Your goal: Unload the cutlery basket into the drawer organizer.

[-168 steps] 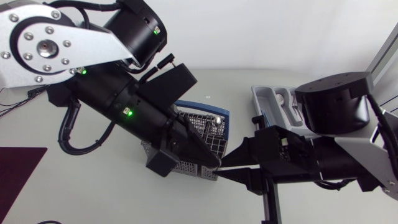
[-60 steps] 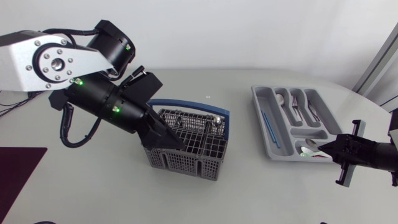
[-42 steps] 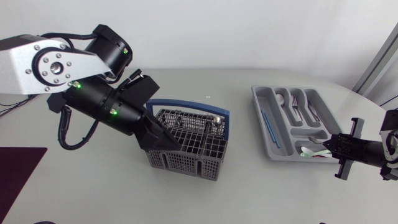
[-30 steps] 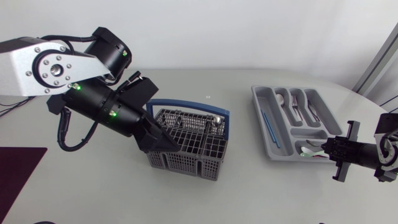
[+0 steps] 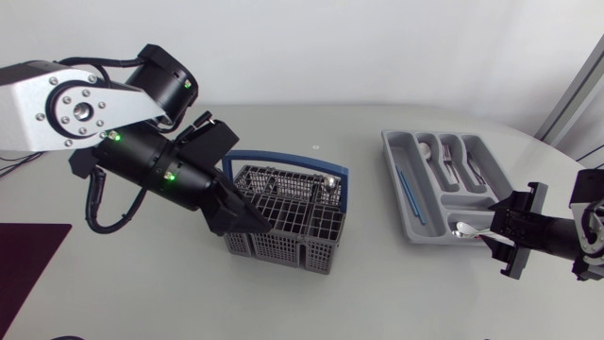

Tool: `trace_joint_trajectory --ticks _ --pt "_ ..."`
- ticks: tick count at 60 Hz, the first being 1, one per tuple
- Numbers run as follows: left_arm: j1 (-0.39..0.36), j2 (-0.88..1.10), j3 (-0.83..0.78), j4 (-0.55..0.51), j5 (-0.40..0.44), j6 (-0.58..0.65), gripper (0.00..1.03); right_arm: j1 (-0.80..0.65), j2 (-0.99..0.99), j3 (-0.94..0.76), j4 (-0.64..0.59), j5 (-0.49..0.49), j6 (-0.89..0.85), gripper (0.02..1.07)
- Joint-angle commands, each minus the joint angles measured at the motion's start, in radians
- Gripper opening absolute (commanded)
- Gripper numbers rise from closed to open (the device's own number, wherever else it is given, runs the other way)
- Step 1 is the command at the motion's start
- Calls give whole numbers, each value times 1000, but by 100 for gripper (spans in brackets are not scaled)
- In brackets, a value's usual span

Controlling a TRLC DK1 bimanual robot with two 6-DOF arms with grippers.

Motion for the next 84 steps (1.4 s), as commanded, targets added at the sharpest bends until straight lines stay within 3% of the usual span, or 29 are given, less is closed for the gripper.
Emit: trace_joint_trajectory --ticks 1,6,14,28,38,68,84 --pt "10 -10 -30 14 -7 16 87 66 -140 -20 -117 -18 101 98" --pt "12 -7 -36 28 -16 13 87 156 -274 -17 -271 -55 206 100" --pt "12 -4 -45 45 -35 7 87 354 -419 -11 -372 -67 426 100" --pt "10 -10 -104 79 -53 -10 87 653 -425 73 -370 -58 793 100" --pt "7 -6 -137 116 -62 -25 87 759 -333 155 -321 -58 973 100" --pt "1 66 -150 140 -85 -38 87 879 -68 211 -192 2 1080 100" --pt "1 -67 -119 96 -88 -55 88 819 -212 228 -266 -36 1069 100"
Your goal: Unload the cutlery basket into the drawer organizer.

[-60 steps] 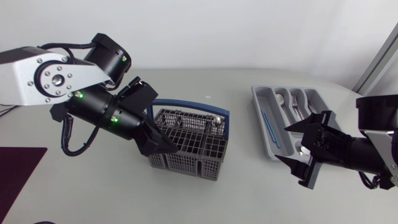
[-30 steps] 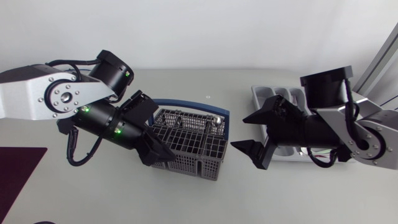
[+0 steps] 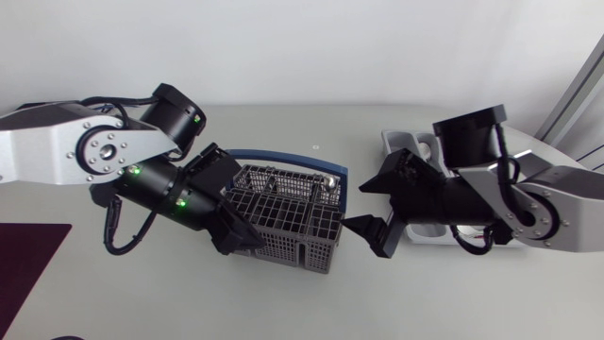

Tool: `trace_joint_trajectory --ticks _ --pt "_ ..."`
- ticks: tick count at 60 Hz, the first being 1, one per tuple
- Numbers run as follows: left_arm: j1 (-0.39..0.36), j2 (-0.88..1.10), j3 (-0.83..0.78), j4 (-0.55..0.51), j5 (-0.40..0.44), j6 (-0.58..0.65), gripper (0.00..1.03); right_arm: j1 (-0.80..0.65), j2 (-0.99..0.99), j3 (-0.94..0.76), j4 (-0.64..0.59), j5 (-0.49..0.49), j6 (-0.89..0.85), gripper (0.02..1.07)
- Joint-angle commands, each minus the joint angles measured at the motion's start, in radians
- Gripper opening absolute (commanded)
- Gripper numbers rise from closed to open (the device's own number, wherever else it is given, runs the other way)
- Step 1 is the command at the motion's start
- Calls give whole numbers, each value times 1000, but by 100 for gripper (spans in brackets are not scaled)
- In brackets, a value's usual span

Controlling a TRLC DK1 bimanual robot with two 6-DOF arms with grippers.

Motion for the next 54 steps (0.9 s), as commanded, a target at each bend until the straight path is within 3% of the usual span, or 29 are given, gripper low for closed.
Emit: trace_joint_trajectory --ticks 1,12,29,34,41,46,47,50,54 --pt "0 -95 10 -31 -2 -22 88 -54 -59 30 -29 -24 2 100" --pt "19 -148 -28 -78 -7 -4 89 -220 33 87 -27 -99 -37 100" --pt "43 -147 -120 -94 -59 62 89 -255 323 243 33 -122 11 100" --pt "53 -147 -148 -94 -64 79 80 -252 384 292 30 -122 23 99" --pt "59 -125 -178 -78 -65 91 48 -246 469 375 -1 -133 43 83" --pt "56 -95 -207 -29 -91 93 23 -238 522 432 -35 -153 54 57" --pt "53 -90 -212 -23 -96 93 20 -238 525 433 -35 -153 54 55" --pt "43 -67 -229 9 -111 91 12 -228 551 456 -44 -164 65 38" --pt "42 -33 -240 43 -117 91 12 -214 588 492 -81 -185 65 19"
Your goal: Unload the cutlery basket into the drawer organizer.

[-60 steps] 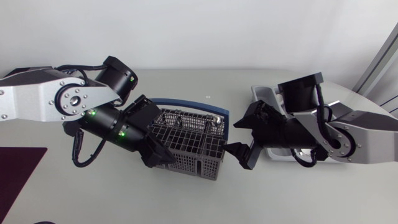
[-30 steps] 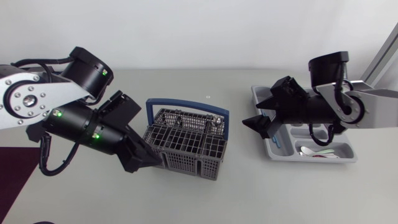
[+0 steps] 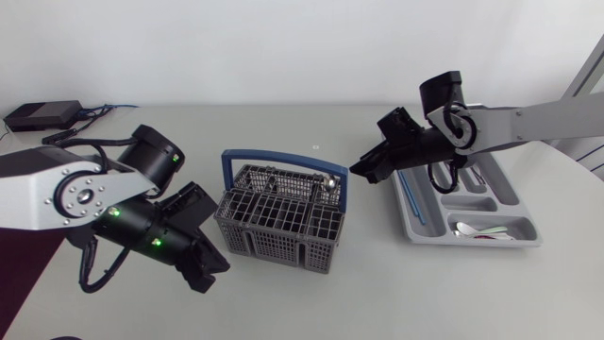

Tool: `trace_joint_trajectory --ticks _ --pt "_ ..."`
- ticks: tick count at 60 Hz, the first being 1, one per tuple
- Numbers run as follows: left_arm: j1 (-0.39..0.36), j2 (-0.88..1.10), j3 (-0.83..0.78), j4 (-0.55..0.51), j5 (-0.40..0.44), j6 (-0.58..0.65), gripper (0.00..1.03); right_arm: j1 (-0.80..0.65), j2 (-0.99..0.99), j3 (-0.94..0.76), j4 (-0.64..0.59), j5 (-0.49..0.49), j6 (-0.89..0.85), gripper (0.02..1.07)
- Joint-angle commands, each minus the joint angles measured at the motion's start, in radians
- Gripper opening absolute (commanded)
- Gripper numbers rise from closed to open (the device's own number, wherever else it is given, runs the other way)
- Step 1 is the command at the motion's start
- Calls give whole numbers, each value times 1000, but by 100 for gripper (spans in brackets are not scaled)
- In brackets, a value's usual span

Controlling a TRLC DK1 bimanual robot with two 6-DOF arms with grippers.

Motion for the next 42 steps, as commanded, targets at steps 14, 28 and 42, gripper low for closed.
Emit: trace_joint_trajectory --ticks 14,28,42 --pt "3 84 -27 134 -55 2 12 68 93 94 -168 -108 -13 11" --pt "44 139 48 213 -61 4 12 71 -21 -1 -235 -145 -80 10" --pt "78 234 142 282 -67 4 12 81 -139 -117 -258 -151 -99 10"
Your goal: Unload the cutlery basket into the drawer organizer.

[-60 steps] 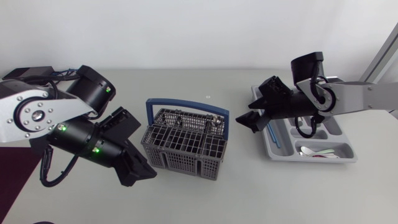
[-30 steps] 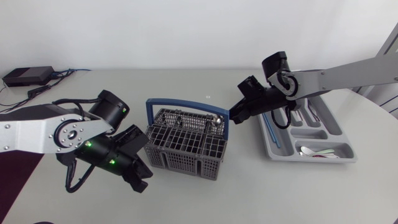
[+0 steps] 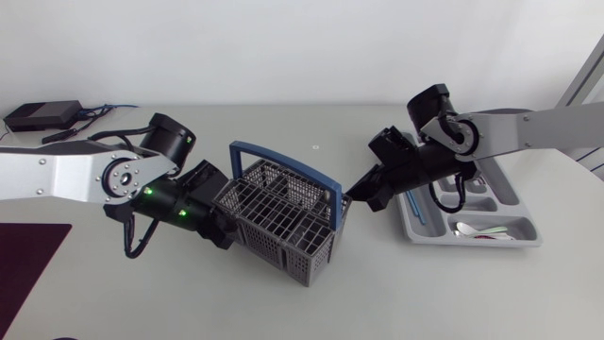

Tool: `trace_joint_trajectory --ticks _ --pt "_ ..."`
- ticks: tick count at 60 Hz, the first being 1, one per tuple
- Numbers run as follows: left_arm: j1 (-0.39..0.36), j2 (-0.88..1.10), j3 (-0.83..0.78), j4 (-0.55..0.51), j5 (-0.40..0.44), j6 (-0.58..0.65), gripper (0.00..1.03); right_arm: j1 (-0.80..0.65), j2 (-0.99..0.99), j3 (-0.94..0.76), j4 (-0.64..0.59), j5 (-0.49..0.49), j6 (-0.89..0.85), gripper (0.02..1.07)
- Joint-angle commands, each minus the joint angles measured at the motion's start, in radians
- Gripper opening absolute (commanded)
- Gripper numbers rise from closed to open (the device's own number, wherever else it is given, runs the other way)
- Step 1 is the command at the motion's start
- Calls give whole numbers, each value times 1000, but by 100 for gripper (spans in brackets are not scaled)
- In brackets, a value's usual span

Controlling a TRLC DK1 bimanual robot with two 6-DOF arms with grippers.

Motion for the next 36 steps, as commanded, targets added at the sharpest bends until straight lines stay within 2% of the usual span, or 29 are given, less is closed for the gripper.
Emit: trace_joint_trajectory --ticks 1,17,36 --pt "11 49 68 32 -2 4 12 17 -48 -49 -17 -22 -21 10" --pt "22 185 212 59 -17 -2 12 91 -163 -155 -33 -19 -4 10" --pt "27 342 399 58 -32 -34 12 180 -177 -169 -45 13 31 10"
